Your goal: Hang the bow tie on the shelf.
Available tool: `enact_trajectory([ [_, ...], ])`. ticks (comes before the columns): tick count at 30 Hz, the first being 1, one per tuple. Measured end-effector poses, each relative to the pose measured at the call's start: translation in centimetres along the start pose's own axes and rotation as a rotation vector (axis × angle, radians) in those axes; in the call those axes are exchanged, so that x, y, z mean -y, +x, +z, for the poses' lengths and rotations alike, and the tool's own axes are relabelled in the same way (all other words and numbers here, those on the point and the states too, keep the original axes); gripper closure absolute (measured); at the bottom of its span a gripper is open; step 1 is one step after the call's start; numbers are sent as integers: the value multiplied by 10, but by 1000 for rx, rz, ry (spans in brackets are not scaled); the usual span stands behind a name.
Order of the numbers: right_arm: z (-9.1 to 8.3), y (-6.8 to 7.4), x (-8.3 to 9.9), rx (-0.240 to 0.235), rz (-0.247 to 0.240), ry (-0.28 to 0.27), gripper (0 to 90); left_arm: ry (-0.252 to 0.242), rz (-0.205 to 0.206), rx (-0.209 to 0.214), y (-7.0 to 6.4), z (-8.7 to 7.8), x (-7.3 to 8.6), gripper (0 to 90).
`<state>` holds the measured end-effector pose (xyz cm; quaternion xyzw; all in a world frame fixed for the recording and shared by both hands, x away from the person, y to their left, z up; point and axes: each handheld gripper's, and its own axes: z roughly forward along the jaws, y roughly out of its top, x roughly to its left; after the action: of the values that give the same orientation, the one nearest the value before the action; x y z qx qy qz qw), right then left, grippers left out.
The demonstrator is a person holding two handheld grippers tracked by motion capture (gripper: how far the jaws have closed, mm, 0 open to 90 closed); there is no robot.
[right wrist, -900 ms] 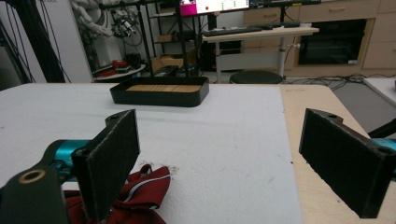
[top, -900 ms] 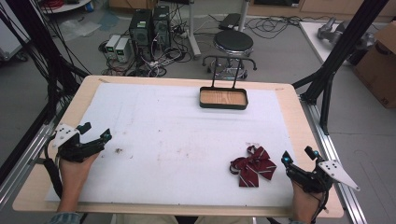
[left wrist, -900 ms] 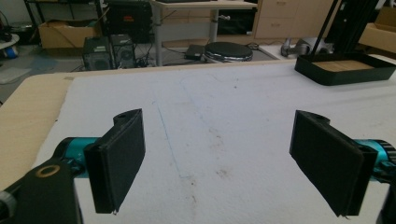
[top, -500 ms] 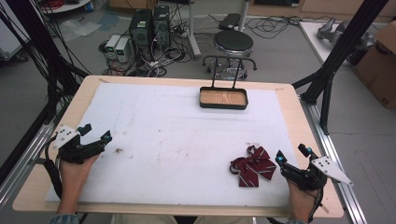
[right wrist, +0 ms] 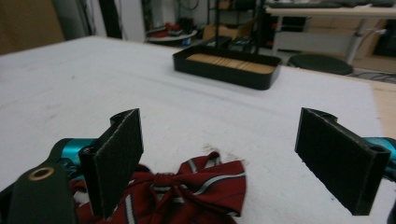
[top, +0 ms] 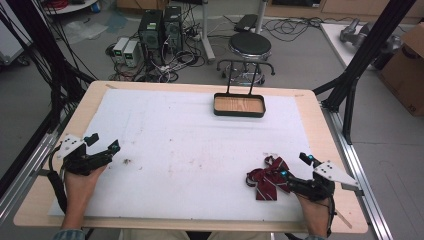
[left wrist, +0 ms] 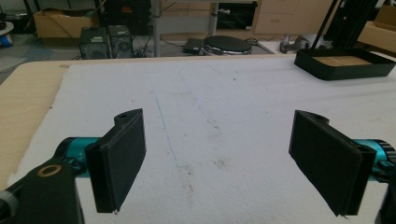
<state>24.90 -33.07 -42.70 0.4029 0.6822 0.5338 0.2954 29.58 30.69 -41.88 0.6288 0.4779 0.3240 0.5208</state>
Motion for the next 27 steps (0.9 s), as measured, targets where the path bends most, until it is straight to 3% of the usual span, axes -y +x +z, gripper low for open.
enact_trajectory([
  [10,29,7,0,-64,-114,178,221,3,-5,-2,-1,-1,0,192],
  [19,46,7,4,-130,-167,317,325,8,0,1,-2,0,1,194],
  [27,56,8,8,-131,-213,417,394,18,11,7,-4,2,1,197],
])
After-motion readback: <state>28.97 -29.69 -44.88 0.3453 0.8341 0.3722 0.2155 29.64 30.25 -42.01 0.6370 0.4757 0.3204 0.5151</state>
